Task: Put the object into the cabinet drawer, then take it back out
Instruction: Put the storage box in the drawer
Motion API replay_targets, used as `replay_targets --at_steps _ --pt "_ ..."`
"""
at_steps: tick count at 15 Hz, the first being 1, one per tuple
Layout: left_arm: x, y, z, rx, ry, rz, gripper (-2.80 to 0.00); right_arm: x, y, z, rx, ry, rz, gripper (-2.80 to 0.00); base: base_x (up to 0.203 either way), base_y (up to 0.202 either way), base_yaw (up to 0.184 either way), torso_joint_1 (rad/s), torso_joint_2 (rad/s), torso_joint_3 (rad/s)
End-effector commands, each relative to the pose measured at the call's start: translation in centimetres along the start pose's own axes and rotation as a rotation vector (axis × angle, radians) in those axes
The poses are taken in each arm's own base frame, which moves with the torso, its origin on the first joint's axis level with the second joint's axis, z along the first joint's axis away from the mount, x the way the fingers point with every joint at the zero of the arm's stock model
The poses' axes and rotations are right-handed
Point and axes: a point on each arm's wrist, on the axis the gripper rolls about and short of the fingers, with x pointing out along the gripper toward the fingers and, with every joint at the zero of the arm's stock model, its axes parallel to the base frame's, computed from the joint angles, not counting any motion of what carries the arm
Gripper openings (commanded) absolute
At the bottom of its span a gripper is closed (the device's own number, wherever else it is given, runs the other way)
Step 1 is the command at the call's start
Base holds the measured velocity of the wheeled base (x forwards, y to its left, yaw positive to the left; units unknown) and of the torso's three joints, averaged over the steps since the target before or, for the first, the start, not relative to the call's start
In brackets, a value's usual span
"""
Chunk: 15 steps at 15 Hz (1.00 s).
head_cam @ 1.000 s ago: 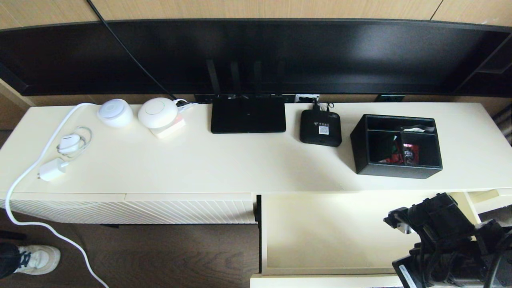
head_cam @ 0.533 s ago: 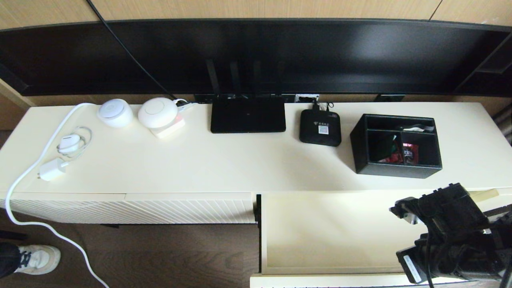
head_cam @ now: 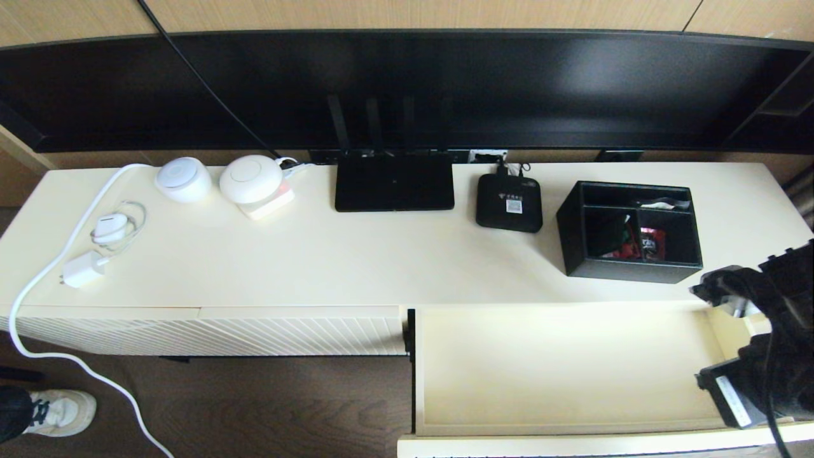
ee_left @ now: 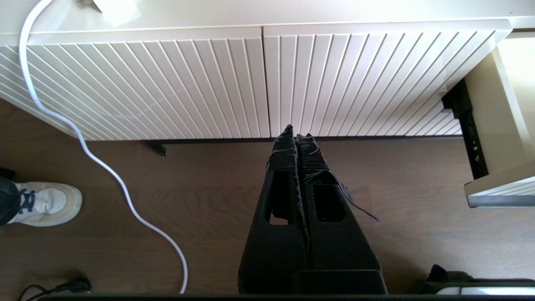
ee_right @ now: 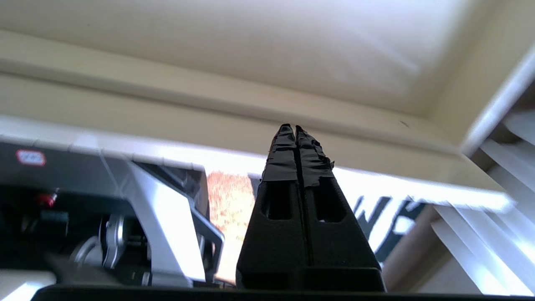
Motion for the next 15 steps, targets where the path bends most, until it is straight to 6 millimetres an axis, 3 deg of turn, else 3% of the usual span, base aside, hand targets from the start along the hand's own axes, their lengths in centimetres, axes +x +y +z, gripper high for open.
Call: replay_targets --at_steps 1,5,11,12,15 --pt "0.0 0.0 0.0 0.0 0.002 0.0 -2.8 -3.2 -0.9 0.8 0.04 -0.086 0.0 -2.8 0.0 0.0 0.0 0.0 0.0 0.0" --pt "0.0 0.0 0.0 0.0 0.002 0.0 -2.8 -5.9 -1.7 4.3 0.095 -0.158 -0.007 -2.8 0.0 0.0 0.0 0.0 0.0 0.0" --pt "0.0 0.0 0.0 0.0 0.002 0.0 -2.8 -1.9 -0.6 8.7 0.282 -0.052 -0.022 -2.8 0.0 0.0 0.0 0.0 0.0 0.0" --pt "0.0 0.0 0.0 0.0 0.002 0.0 -2.8 -1.8 -0.6 9.3 0.317 -0.059 -0.022 0.0 0.0 0.0 0.0 0.0 0.0 0.0" --pt "0.0 0.0 0.0 0.0 0.002 0.0 -2.8 -2.0 -0.9 11.1 0.384 -0.08 -0.01 0.0 0.0 0.0 0.0 0.0 0.0 0.0"
